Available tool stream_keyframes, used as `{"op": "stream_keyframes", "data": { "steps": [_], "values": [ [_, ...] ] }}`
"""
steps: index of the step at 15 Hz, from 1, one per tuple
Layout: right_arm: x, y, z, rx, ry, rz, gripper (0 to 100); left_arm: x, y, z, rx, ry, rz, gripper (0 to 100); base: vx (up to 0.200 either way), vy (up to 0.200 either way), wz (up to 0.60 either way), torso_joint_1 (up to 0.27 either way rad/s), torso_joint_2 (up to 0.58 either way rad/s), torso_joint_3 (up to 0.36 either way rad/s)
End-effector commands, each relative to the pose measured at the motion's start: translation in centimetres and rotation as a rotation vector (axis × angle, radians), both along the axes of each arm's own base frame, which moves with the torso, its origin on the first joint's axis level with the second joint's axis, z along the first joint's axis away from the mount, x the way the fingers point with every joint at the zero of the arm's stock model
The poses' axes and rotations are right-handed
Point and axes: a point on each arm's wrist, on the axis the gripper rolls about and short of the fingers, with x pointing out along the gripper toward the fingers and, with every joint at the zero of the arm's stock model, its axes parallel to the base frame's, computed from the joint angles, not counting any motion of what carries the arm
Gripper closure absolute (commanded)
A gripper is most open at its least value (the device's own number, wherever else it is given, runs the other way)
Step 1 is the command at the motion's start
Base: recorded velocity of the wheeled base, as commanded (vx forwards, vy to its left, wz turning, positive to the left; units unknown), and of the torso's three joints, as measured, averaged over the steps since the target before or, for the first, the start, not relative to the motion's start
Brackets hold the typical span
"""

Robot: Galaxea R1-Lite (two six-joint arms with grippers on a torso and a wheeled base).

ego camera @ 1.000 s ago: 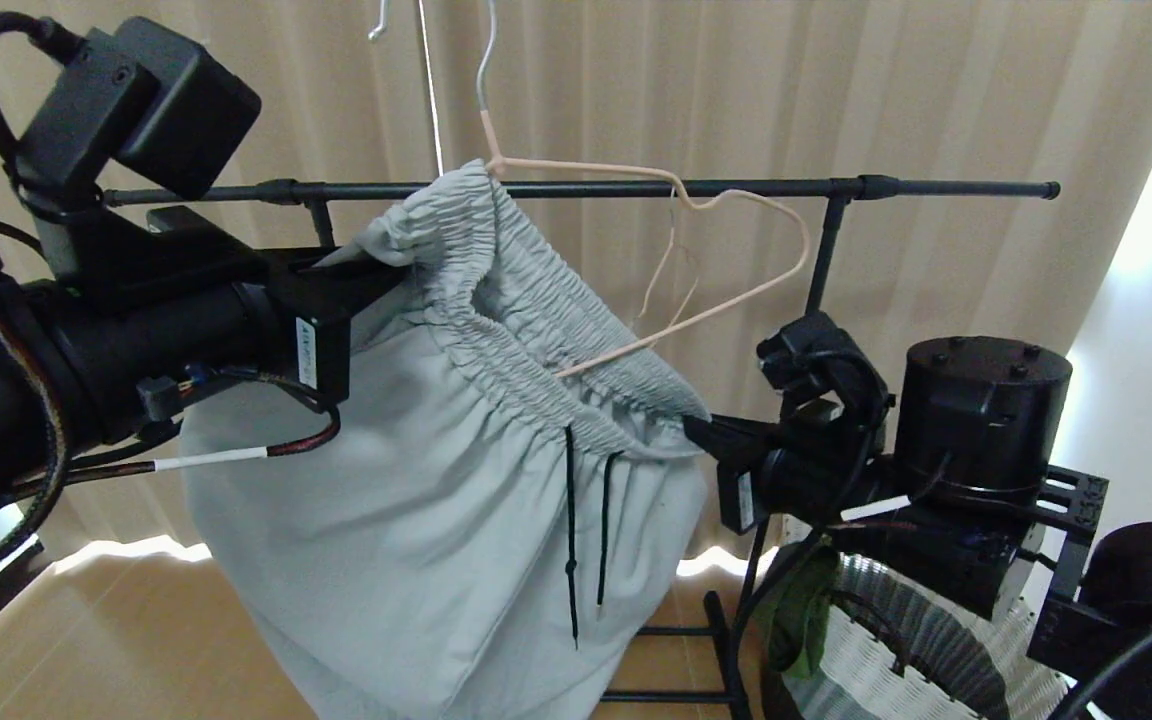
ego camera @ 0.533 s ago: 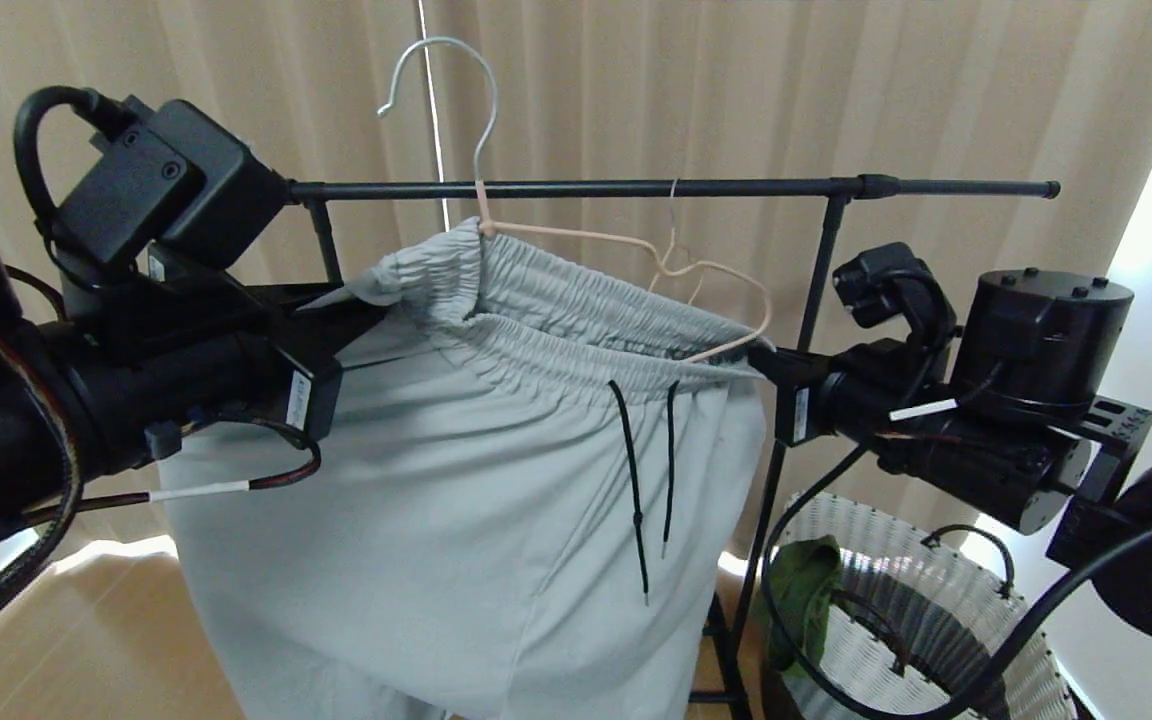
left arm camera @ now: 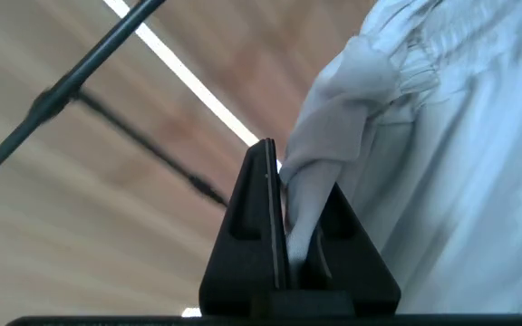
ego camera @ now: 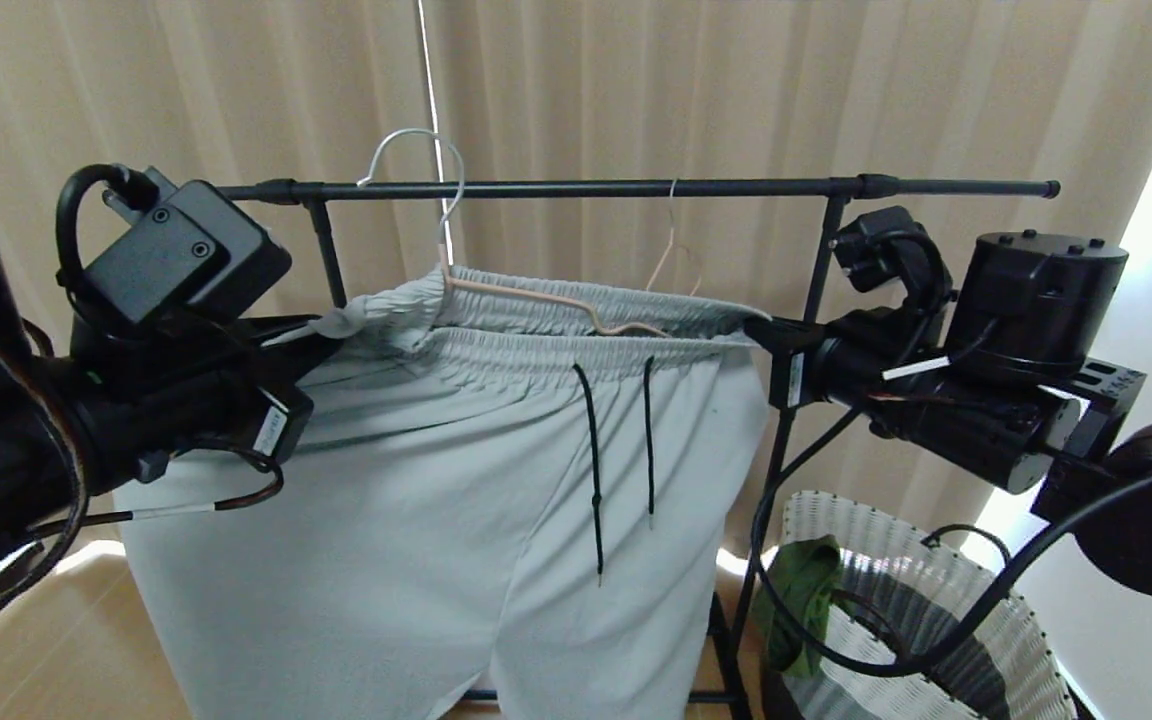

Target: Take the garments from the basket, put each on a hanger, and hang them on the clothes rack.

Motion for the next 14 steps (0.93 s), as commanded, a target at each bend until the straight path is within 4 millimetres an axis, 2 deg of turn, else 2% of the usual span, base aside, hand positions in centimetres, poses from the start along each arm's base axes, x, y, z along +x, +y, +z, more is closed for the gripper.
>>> {"op": "stream_keyframes", "data": {
  "steps": [1,3,8,9,14],
  "values": [
    [-1.3,2.0,0.0,0.001,0.000,0.092,100,0.7,-0.1,-0.5,0.016,0.014,0.053,100,0.000,0.000,0.00,0.000,0.00,0.000],
    [-2.1,3.5,0.0,-0.022,-0.009,0.149,100,0.9,-0.1,-0.3,0.021,0.004,0.125,100,0.000,0.000,0.00,0.000,0.00,0.000],
    [-3.9,4.9,0.5,-0.069,-0.046,0.233,100,1.1,-0.3,-0.5,-0.043,0.026,0.184,100,0.000,0.000,0.00,0.000,0.00,0.000],
    [-3.9,5.0,0.4,-0.071,-0.046,0.236,0,1.1,-0.3,-0.5,-0.049,0.027,0.184,100,0.000,0.000,0.00,0.000,0.00,0.000],
    [-3.9,5.2,1.3,-0.153,-0.130,0.248,0,1.0,-0.6,-0.3,-0.072,0.008,0.165,100,0.000,0.000,0.00,0.000,0.00,0.000]
  ]
}}
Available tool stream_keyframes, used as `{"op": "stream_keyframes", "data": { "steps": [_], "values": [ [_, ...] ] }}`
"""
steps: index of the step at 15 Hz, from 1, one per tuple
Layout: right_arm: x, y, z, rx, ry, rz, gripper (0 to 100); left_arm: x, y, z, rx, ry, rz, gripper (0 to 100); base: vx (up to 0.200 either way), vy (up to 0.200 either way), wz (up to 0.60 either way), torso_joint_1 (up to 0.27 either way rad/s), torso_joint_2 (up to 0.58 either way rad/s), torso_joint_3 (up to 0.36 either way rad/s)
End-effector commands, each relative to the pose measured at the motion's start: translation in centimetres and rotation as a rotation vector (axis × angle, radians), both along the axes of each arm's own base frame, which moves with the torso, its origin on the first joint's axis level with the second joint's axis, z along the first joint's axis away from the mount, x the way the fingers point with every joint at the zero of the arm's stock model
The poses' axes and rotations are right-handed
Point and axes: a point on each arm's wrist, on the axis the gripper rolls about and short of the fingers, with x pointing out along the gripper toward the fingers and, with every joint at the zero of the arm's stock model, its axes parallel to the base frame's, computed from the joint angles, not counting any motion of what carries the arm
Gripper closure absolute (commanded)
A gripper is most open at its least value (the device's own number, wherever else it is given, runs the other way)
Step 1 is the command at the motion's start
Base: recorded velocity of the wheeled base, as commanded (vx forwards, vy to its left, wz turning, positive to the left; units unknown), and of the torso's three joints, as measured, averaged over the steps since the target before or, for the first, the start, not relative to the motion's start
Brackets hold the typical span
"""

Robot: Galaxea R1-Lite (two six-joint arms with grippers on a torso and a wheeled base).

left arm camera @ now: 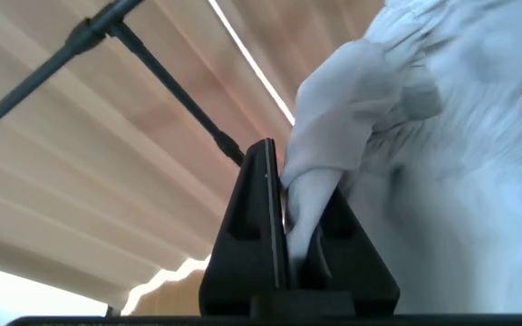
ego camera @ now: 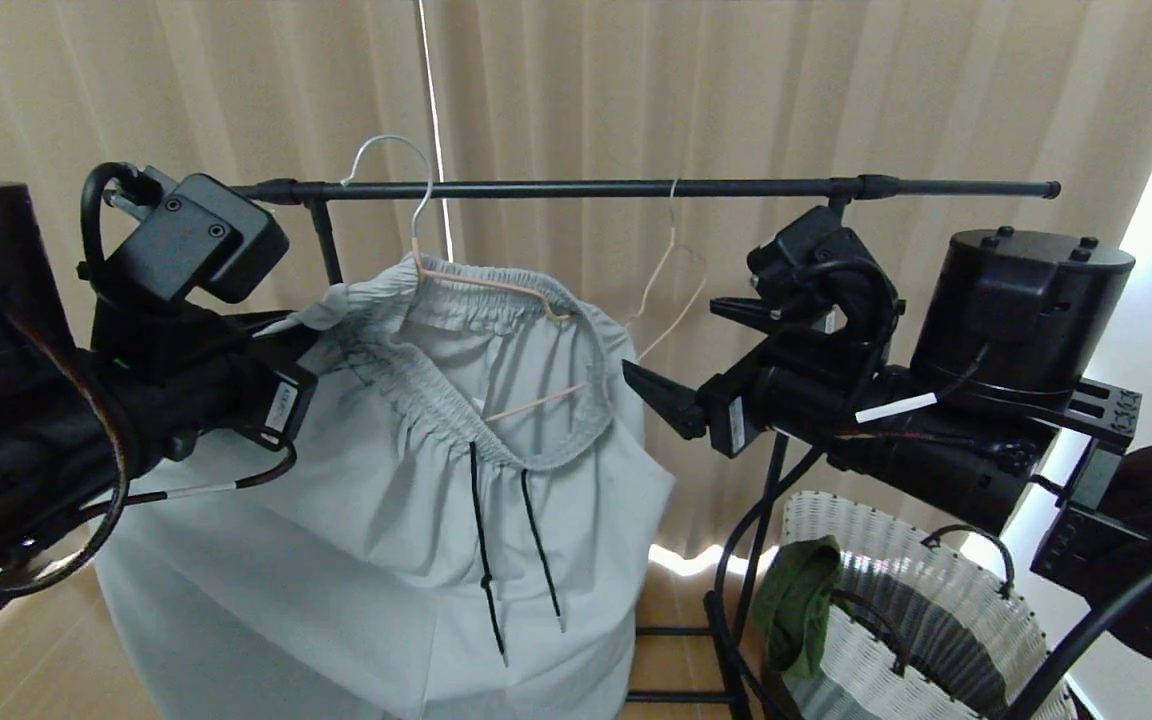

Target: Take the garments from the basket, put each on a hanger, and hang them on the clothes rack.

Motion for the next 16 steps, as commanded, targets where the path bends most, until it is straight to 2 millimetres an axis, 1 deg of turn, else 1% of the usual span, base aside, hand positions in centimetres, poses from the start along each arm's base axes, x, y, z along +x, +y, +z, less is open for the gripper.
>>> {"op": "stream_keyframes", "data": {
  "steps": [1,3,5,6,8,12,16],
  "values": [
    [-0.1,0.0,0.6,-0.009,-0.033,0.003,0,-0.1,-0.3,-0.1,-0.001,0.000,-0.017,100,0.000,0.000,0.00,0.000,0.00,0.000],
    [0.2,0.2,1.2,-0.045,-0.080,0.008,0,-0.7,-1.0,-0.2,-0.010,0.004,-0.059,100,0.000,0.000,0.00,0.000,0.00,0.000],
    [0.6,0.6,1.3,-0.090,-0.097,0.013,0,-1.0,-1.6,-0.4,-0.024,0.013,-0.096,100,0.000,0.000,0.00,0.000,0.00,0.000],
    [0.9,0.8,1.4,-0.117,-0.103,0.016,0,-1.3,-1.9,-0.9,-0.017,0.029,-0.126,100,0.000,0.000,0.00,0.000,0.00,0.000],
    [1.1,1.6,1.3,-0.156,-0.095,0.034,0,-2.1,-2.5,-1.0,-0.022,0.027,-0.231,100,0.000,0.000,0.00,0.000,0.00,0.000],
    [0.9,2.8,0.7,-0.177,-0.074,0.068,0,-2.4,-2.6,-0.9,0.013,-0.002,-0.282,100,0.000,0.000,0.00,0.000,0.00,0.000],
    [1.0,3.3,0.5,-0.181,-0.070,0.076,0,-2.8,-2.5,-0.8,0.024,-0.020,-0.325,100,0.000,0.000,0.00,0.000,0.00,0.000]
  ]
}}
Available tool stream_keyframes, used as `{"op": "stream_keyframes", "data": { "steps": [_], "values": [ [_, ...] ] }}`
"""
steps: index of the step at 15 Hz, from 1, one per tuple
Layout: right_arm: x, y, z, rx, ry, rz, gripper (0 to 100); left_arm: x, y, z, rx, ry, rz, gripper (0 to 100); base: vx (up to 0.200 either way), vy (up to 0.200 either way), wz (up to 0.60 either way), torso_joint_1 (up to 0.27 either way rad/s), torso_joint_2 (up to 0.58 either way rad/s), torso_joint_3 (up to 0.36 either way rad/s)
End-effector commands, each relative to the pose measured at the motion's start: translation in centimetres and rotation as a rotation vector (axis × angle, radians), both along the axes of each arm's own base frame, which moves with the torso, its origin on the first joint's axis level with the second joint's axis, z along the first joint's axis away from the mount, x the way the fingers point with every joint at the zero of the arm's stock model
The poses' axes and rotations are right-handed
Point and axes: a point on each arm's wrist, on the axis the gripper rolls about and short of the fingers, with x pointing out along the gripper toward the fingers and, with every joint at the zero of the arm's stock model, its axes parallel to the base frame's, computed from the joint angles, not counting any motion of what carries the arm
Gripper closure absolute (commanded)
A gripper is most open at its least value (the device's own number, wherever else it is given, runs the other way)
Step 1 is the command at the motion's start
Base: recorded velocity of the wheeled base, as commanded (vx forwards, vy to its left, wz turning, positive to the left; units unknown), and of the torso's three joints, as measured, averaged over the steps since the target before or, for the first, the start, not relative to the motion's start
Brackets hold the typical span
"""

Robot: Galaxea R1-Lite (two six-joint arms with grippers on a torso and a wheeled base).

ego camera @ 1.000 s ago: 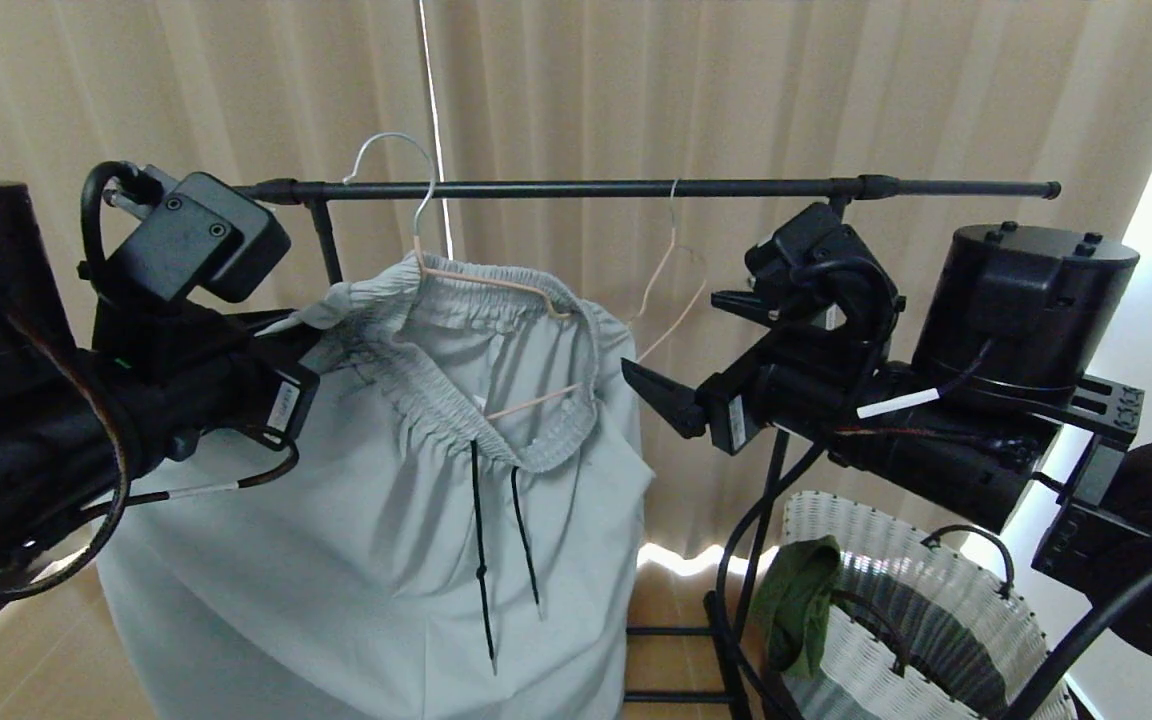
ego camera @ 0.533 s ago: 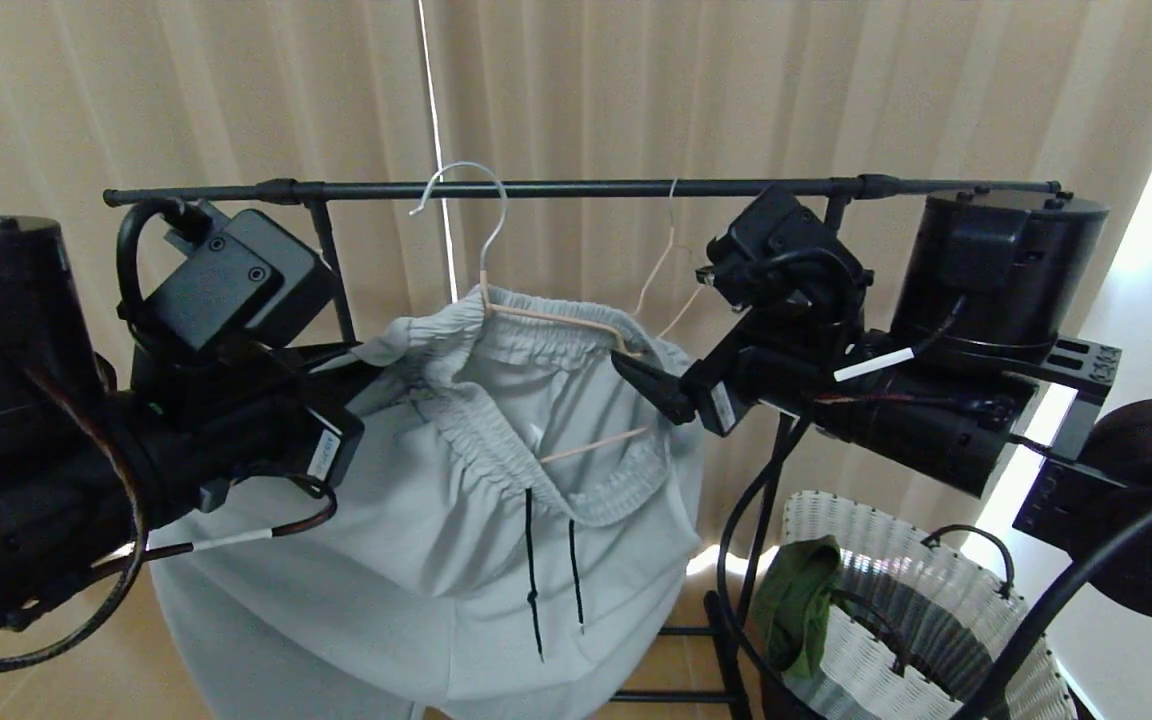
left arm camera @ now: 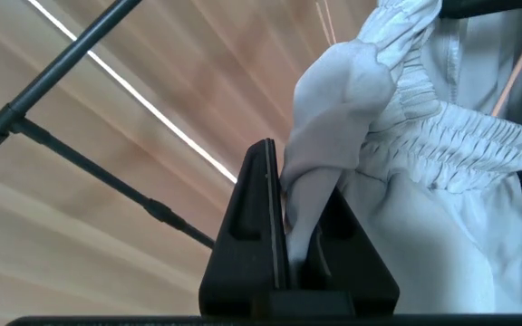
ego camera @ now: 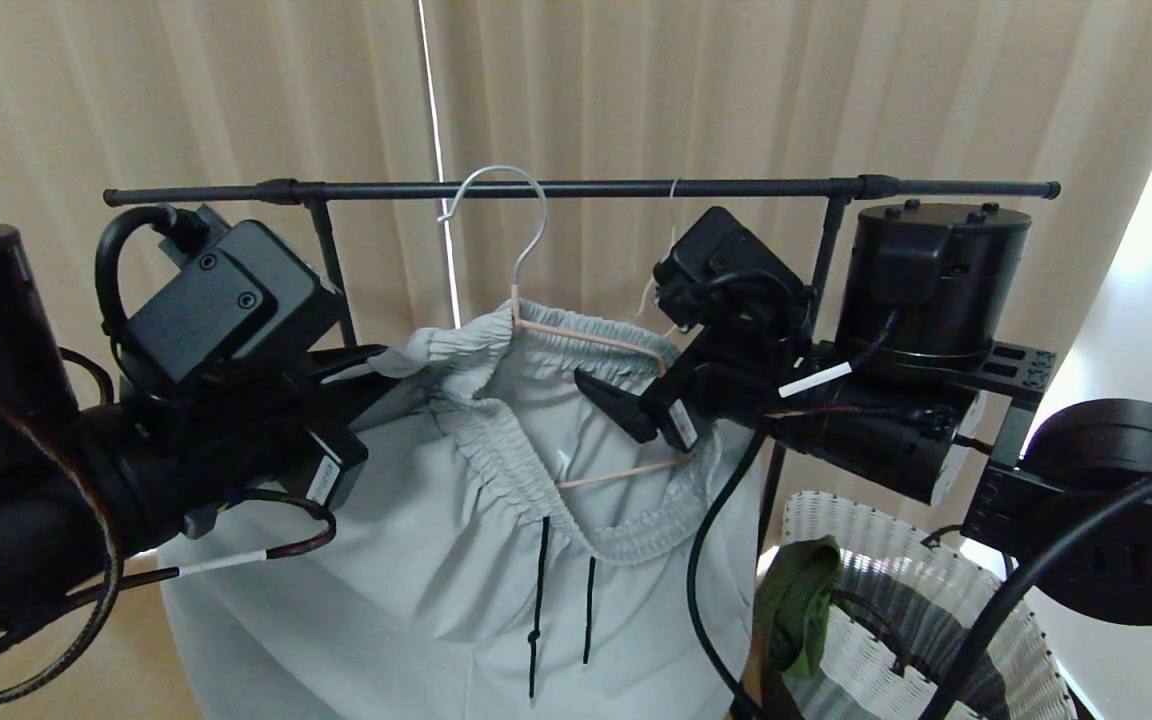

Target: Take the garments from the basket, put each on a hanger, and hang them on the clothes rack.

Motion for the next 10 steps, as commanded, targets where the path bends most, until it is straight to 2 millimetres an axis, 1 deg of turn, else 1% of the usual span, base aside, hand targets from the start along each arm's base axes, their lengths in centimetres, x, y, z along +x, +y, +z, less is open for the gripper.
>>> {"op": "stream_keyframes", "data": {
  "steps": [1,2,3,10],
  "values": [
    [0.10,0.18,-0.32,-0.006,0.007,0.003,0,-0.22,0.14,0.18,-0.004,-0.008,0.000,100,0.000,0.000,0.00,0.000,0.00,0.000],
    [0.08,0.16,-0.25,-0.004,0.004,0.003,0,-0.25,0.16,0.22,-0.005,-0.010,0.000,100,0.000,0.000,0.00,0.000,0.00,0.000],
    [0.08,0.16,-0.25,-0.004,0.004,0.003,100,-0.25,0.16,0.22,-0.005,-0.010,0.000,100,0.000,0.000,0.00,0.000,0.00,0.000],
    [-0.04,0.06,0.09,0.004,-0.005,0.003,100,-0.32,0.25,0.32,-0.008,-0.014,0.001,100,0.000,0.000,0.00,0.000,0.00,0.000]
  ]
}}
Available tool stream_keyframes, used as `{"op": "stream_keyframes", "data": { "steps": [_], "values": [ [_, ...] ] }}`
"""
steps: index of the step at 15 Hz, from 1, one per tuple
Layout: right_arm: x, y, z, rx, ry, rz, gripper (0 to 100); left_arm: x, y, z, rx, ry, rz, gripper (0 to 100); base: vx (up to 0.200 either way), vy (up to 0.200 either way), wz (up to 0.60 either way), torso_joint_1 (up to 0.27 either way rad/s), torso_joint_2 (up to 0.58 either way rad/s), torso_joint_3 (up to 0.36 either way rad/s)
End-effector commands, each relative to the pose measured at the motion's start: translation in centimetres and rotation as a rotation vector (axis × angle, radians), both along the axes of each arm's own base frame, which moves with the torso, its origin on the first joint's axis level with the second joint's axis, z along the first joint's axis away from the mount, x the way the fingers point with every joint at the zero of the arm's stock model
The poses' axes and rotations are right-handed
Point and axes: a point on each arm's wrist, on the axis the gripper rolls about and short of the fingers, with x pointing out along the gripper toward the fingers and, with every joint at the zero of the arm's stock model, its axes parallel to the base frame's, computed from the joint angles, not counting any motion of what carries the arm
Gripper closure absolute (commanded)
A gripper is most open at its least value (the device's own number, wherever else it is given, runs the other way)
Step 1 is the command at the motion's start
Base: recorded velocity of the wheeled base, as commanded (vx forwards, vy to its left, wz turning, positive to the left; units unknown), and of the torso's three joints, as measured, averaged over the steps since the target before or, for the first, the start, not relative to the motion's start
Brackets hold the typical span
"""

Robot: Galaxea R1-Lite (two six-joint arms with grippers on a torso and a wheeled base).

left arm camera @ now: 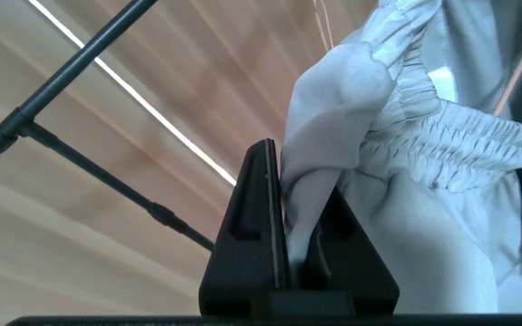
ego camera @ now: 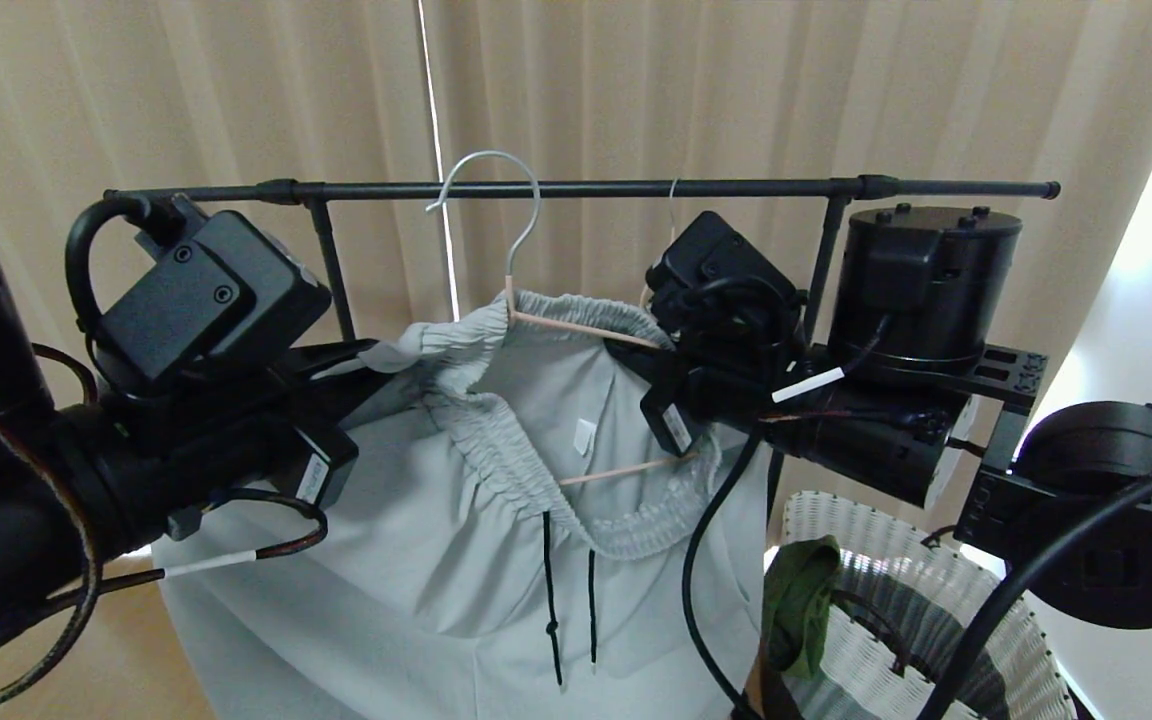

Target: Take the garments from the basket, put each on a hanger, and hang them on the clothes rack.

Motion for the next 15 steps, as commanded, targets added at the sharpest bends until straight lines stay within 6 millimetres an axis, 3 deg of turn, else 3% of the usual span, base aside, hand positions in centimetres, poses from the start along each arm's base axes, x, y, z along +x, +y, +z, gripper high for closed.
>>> {"op": "stream_keyframes", "data": {
  "steps": [1,5,6,10,14,15],
  "values": [
    [-0.1,-0.1,0.2,0.004,-0.005,0.000,100,0.0,0.0,0.0,0.001,0.001,0.001,100,0.000,0.000,0.00,0.000,0.00,0.000],
    [-0.2,-0.2,0.3,0.009,-0.010,0.000,100,0.0,0.0,-0.2,-0.002,0.007,0.004,100,0.000,0.000,0.00,0.000,0.00,0.000],
    [-0.2,-0.2,0.4,0.012,-0.010,-0.001,100,0.0,0.0,-0.1,-0.004,0.006,0.004,0,0.000,0.000,0.00,0.000,0.00,0.000],
    [0.2,-2.3,1.2,0.019,-0.024,-0.066,100,-0.7,0.5,0.0,-0.035,0.006,-0.007,0,0.000,0.000,0.00,0.000,0.00,0.000],
    [0.8,-6.3,2.7,0.045,-0.057,-0.177,100,-2.6,1.7,-0.2,-0.099,0.016,-0.040,0,0.000,0.000,0.00,0.000,0.00,0.000],
    [0.8,-6.3,2.7,0.045,-0.057,-0.177,100,-2.6,1.7,-0.2,-0.099,0.016,-0.040,0,0.000,0.000,0.00,0.000,0.00,0.000]
  ]
}}
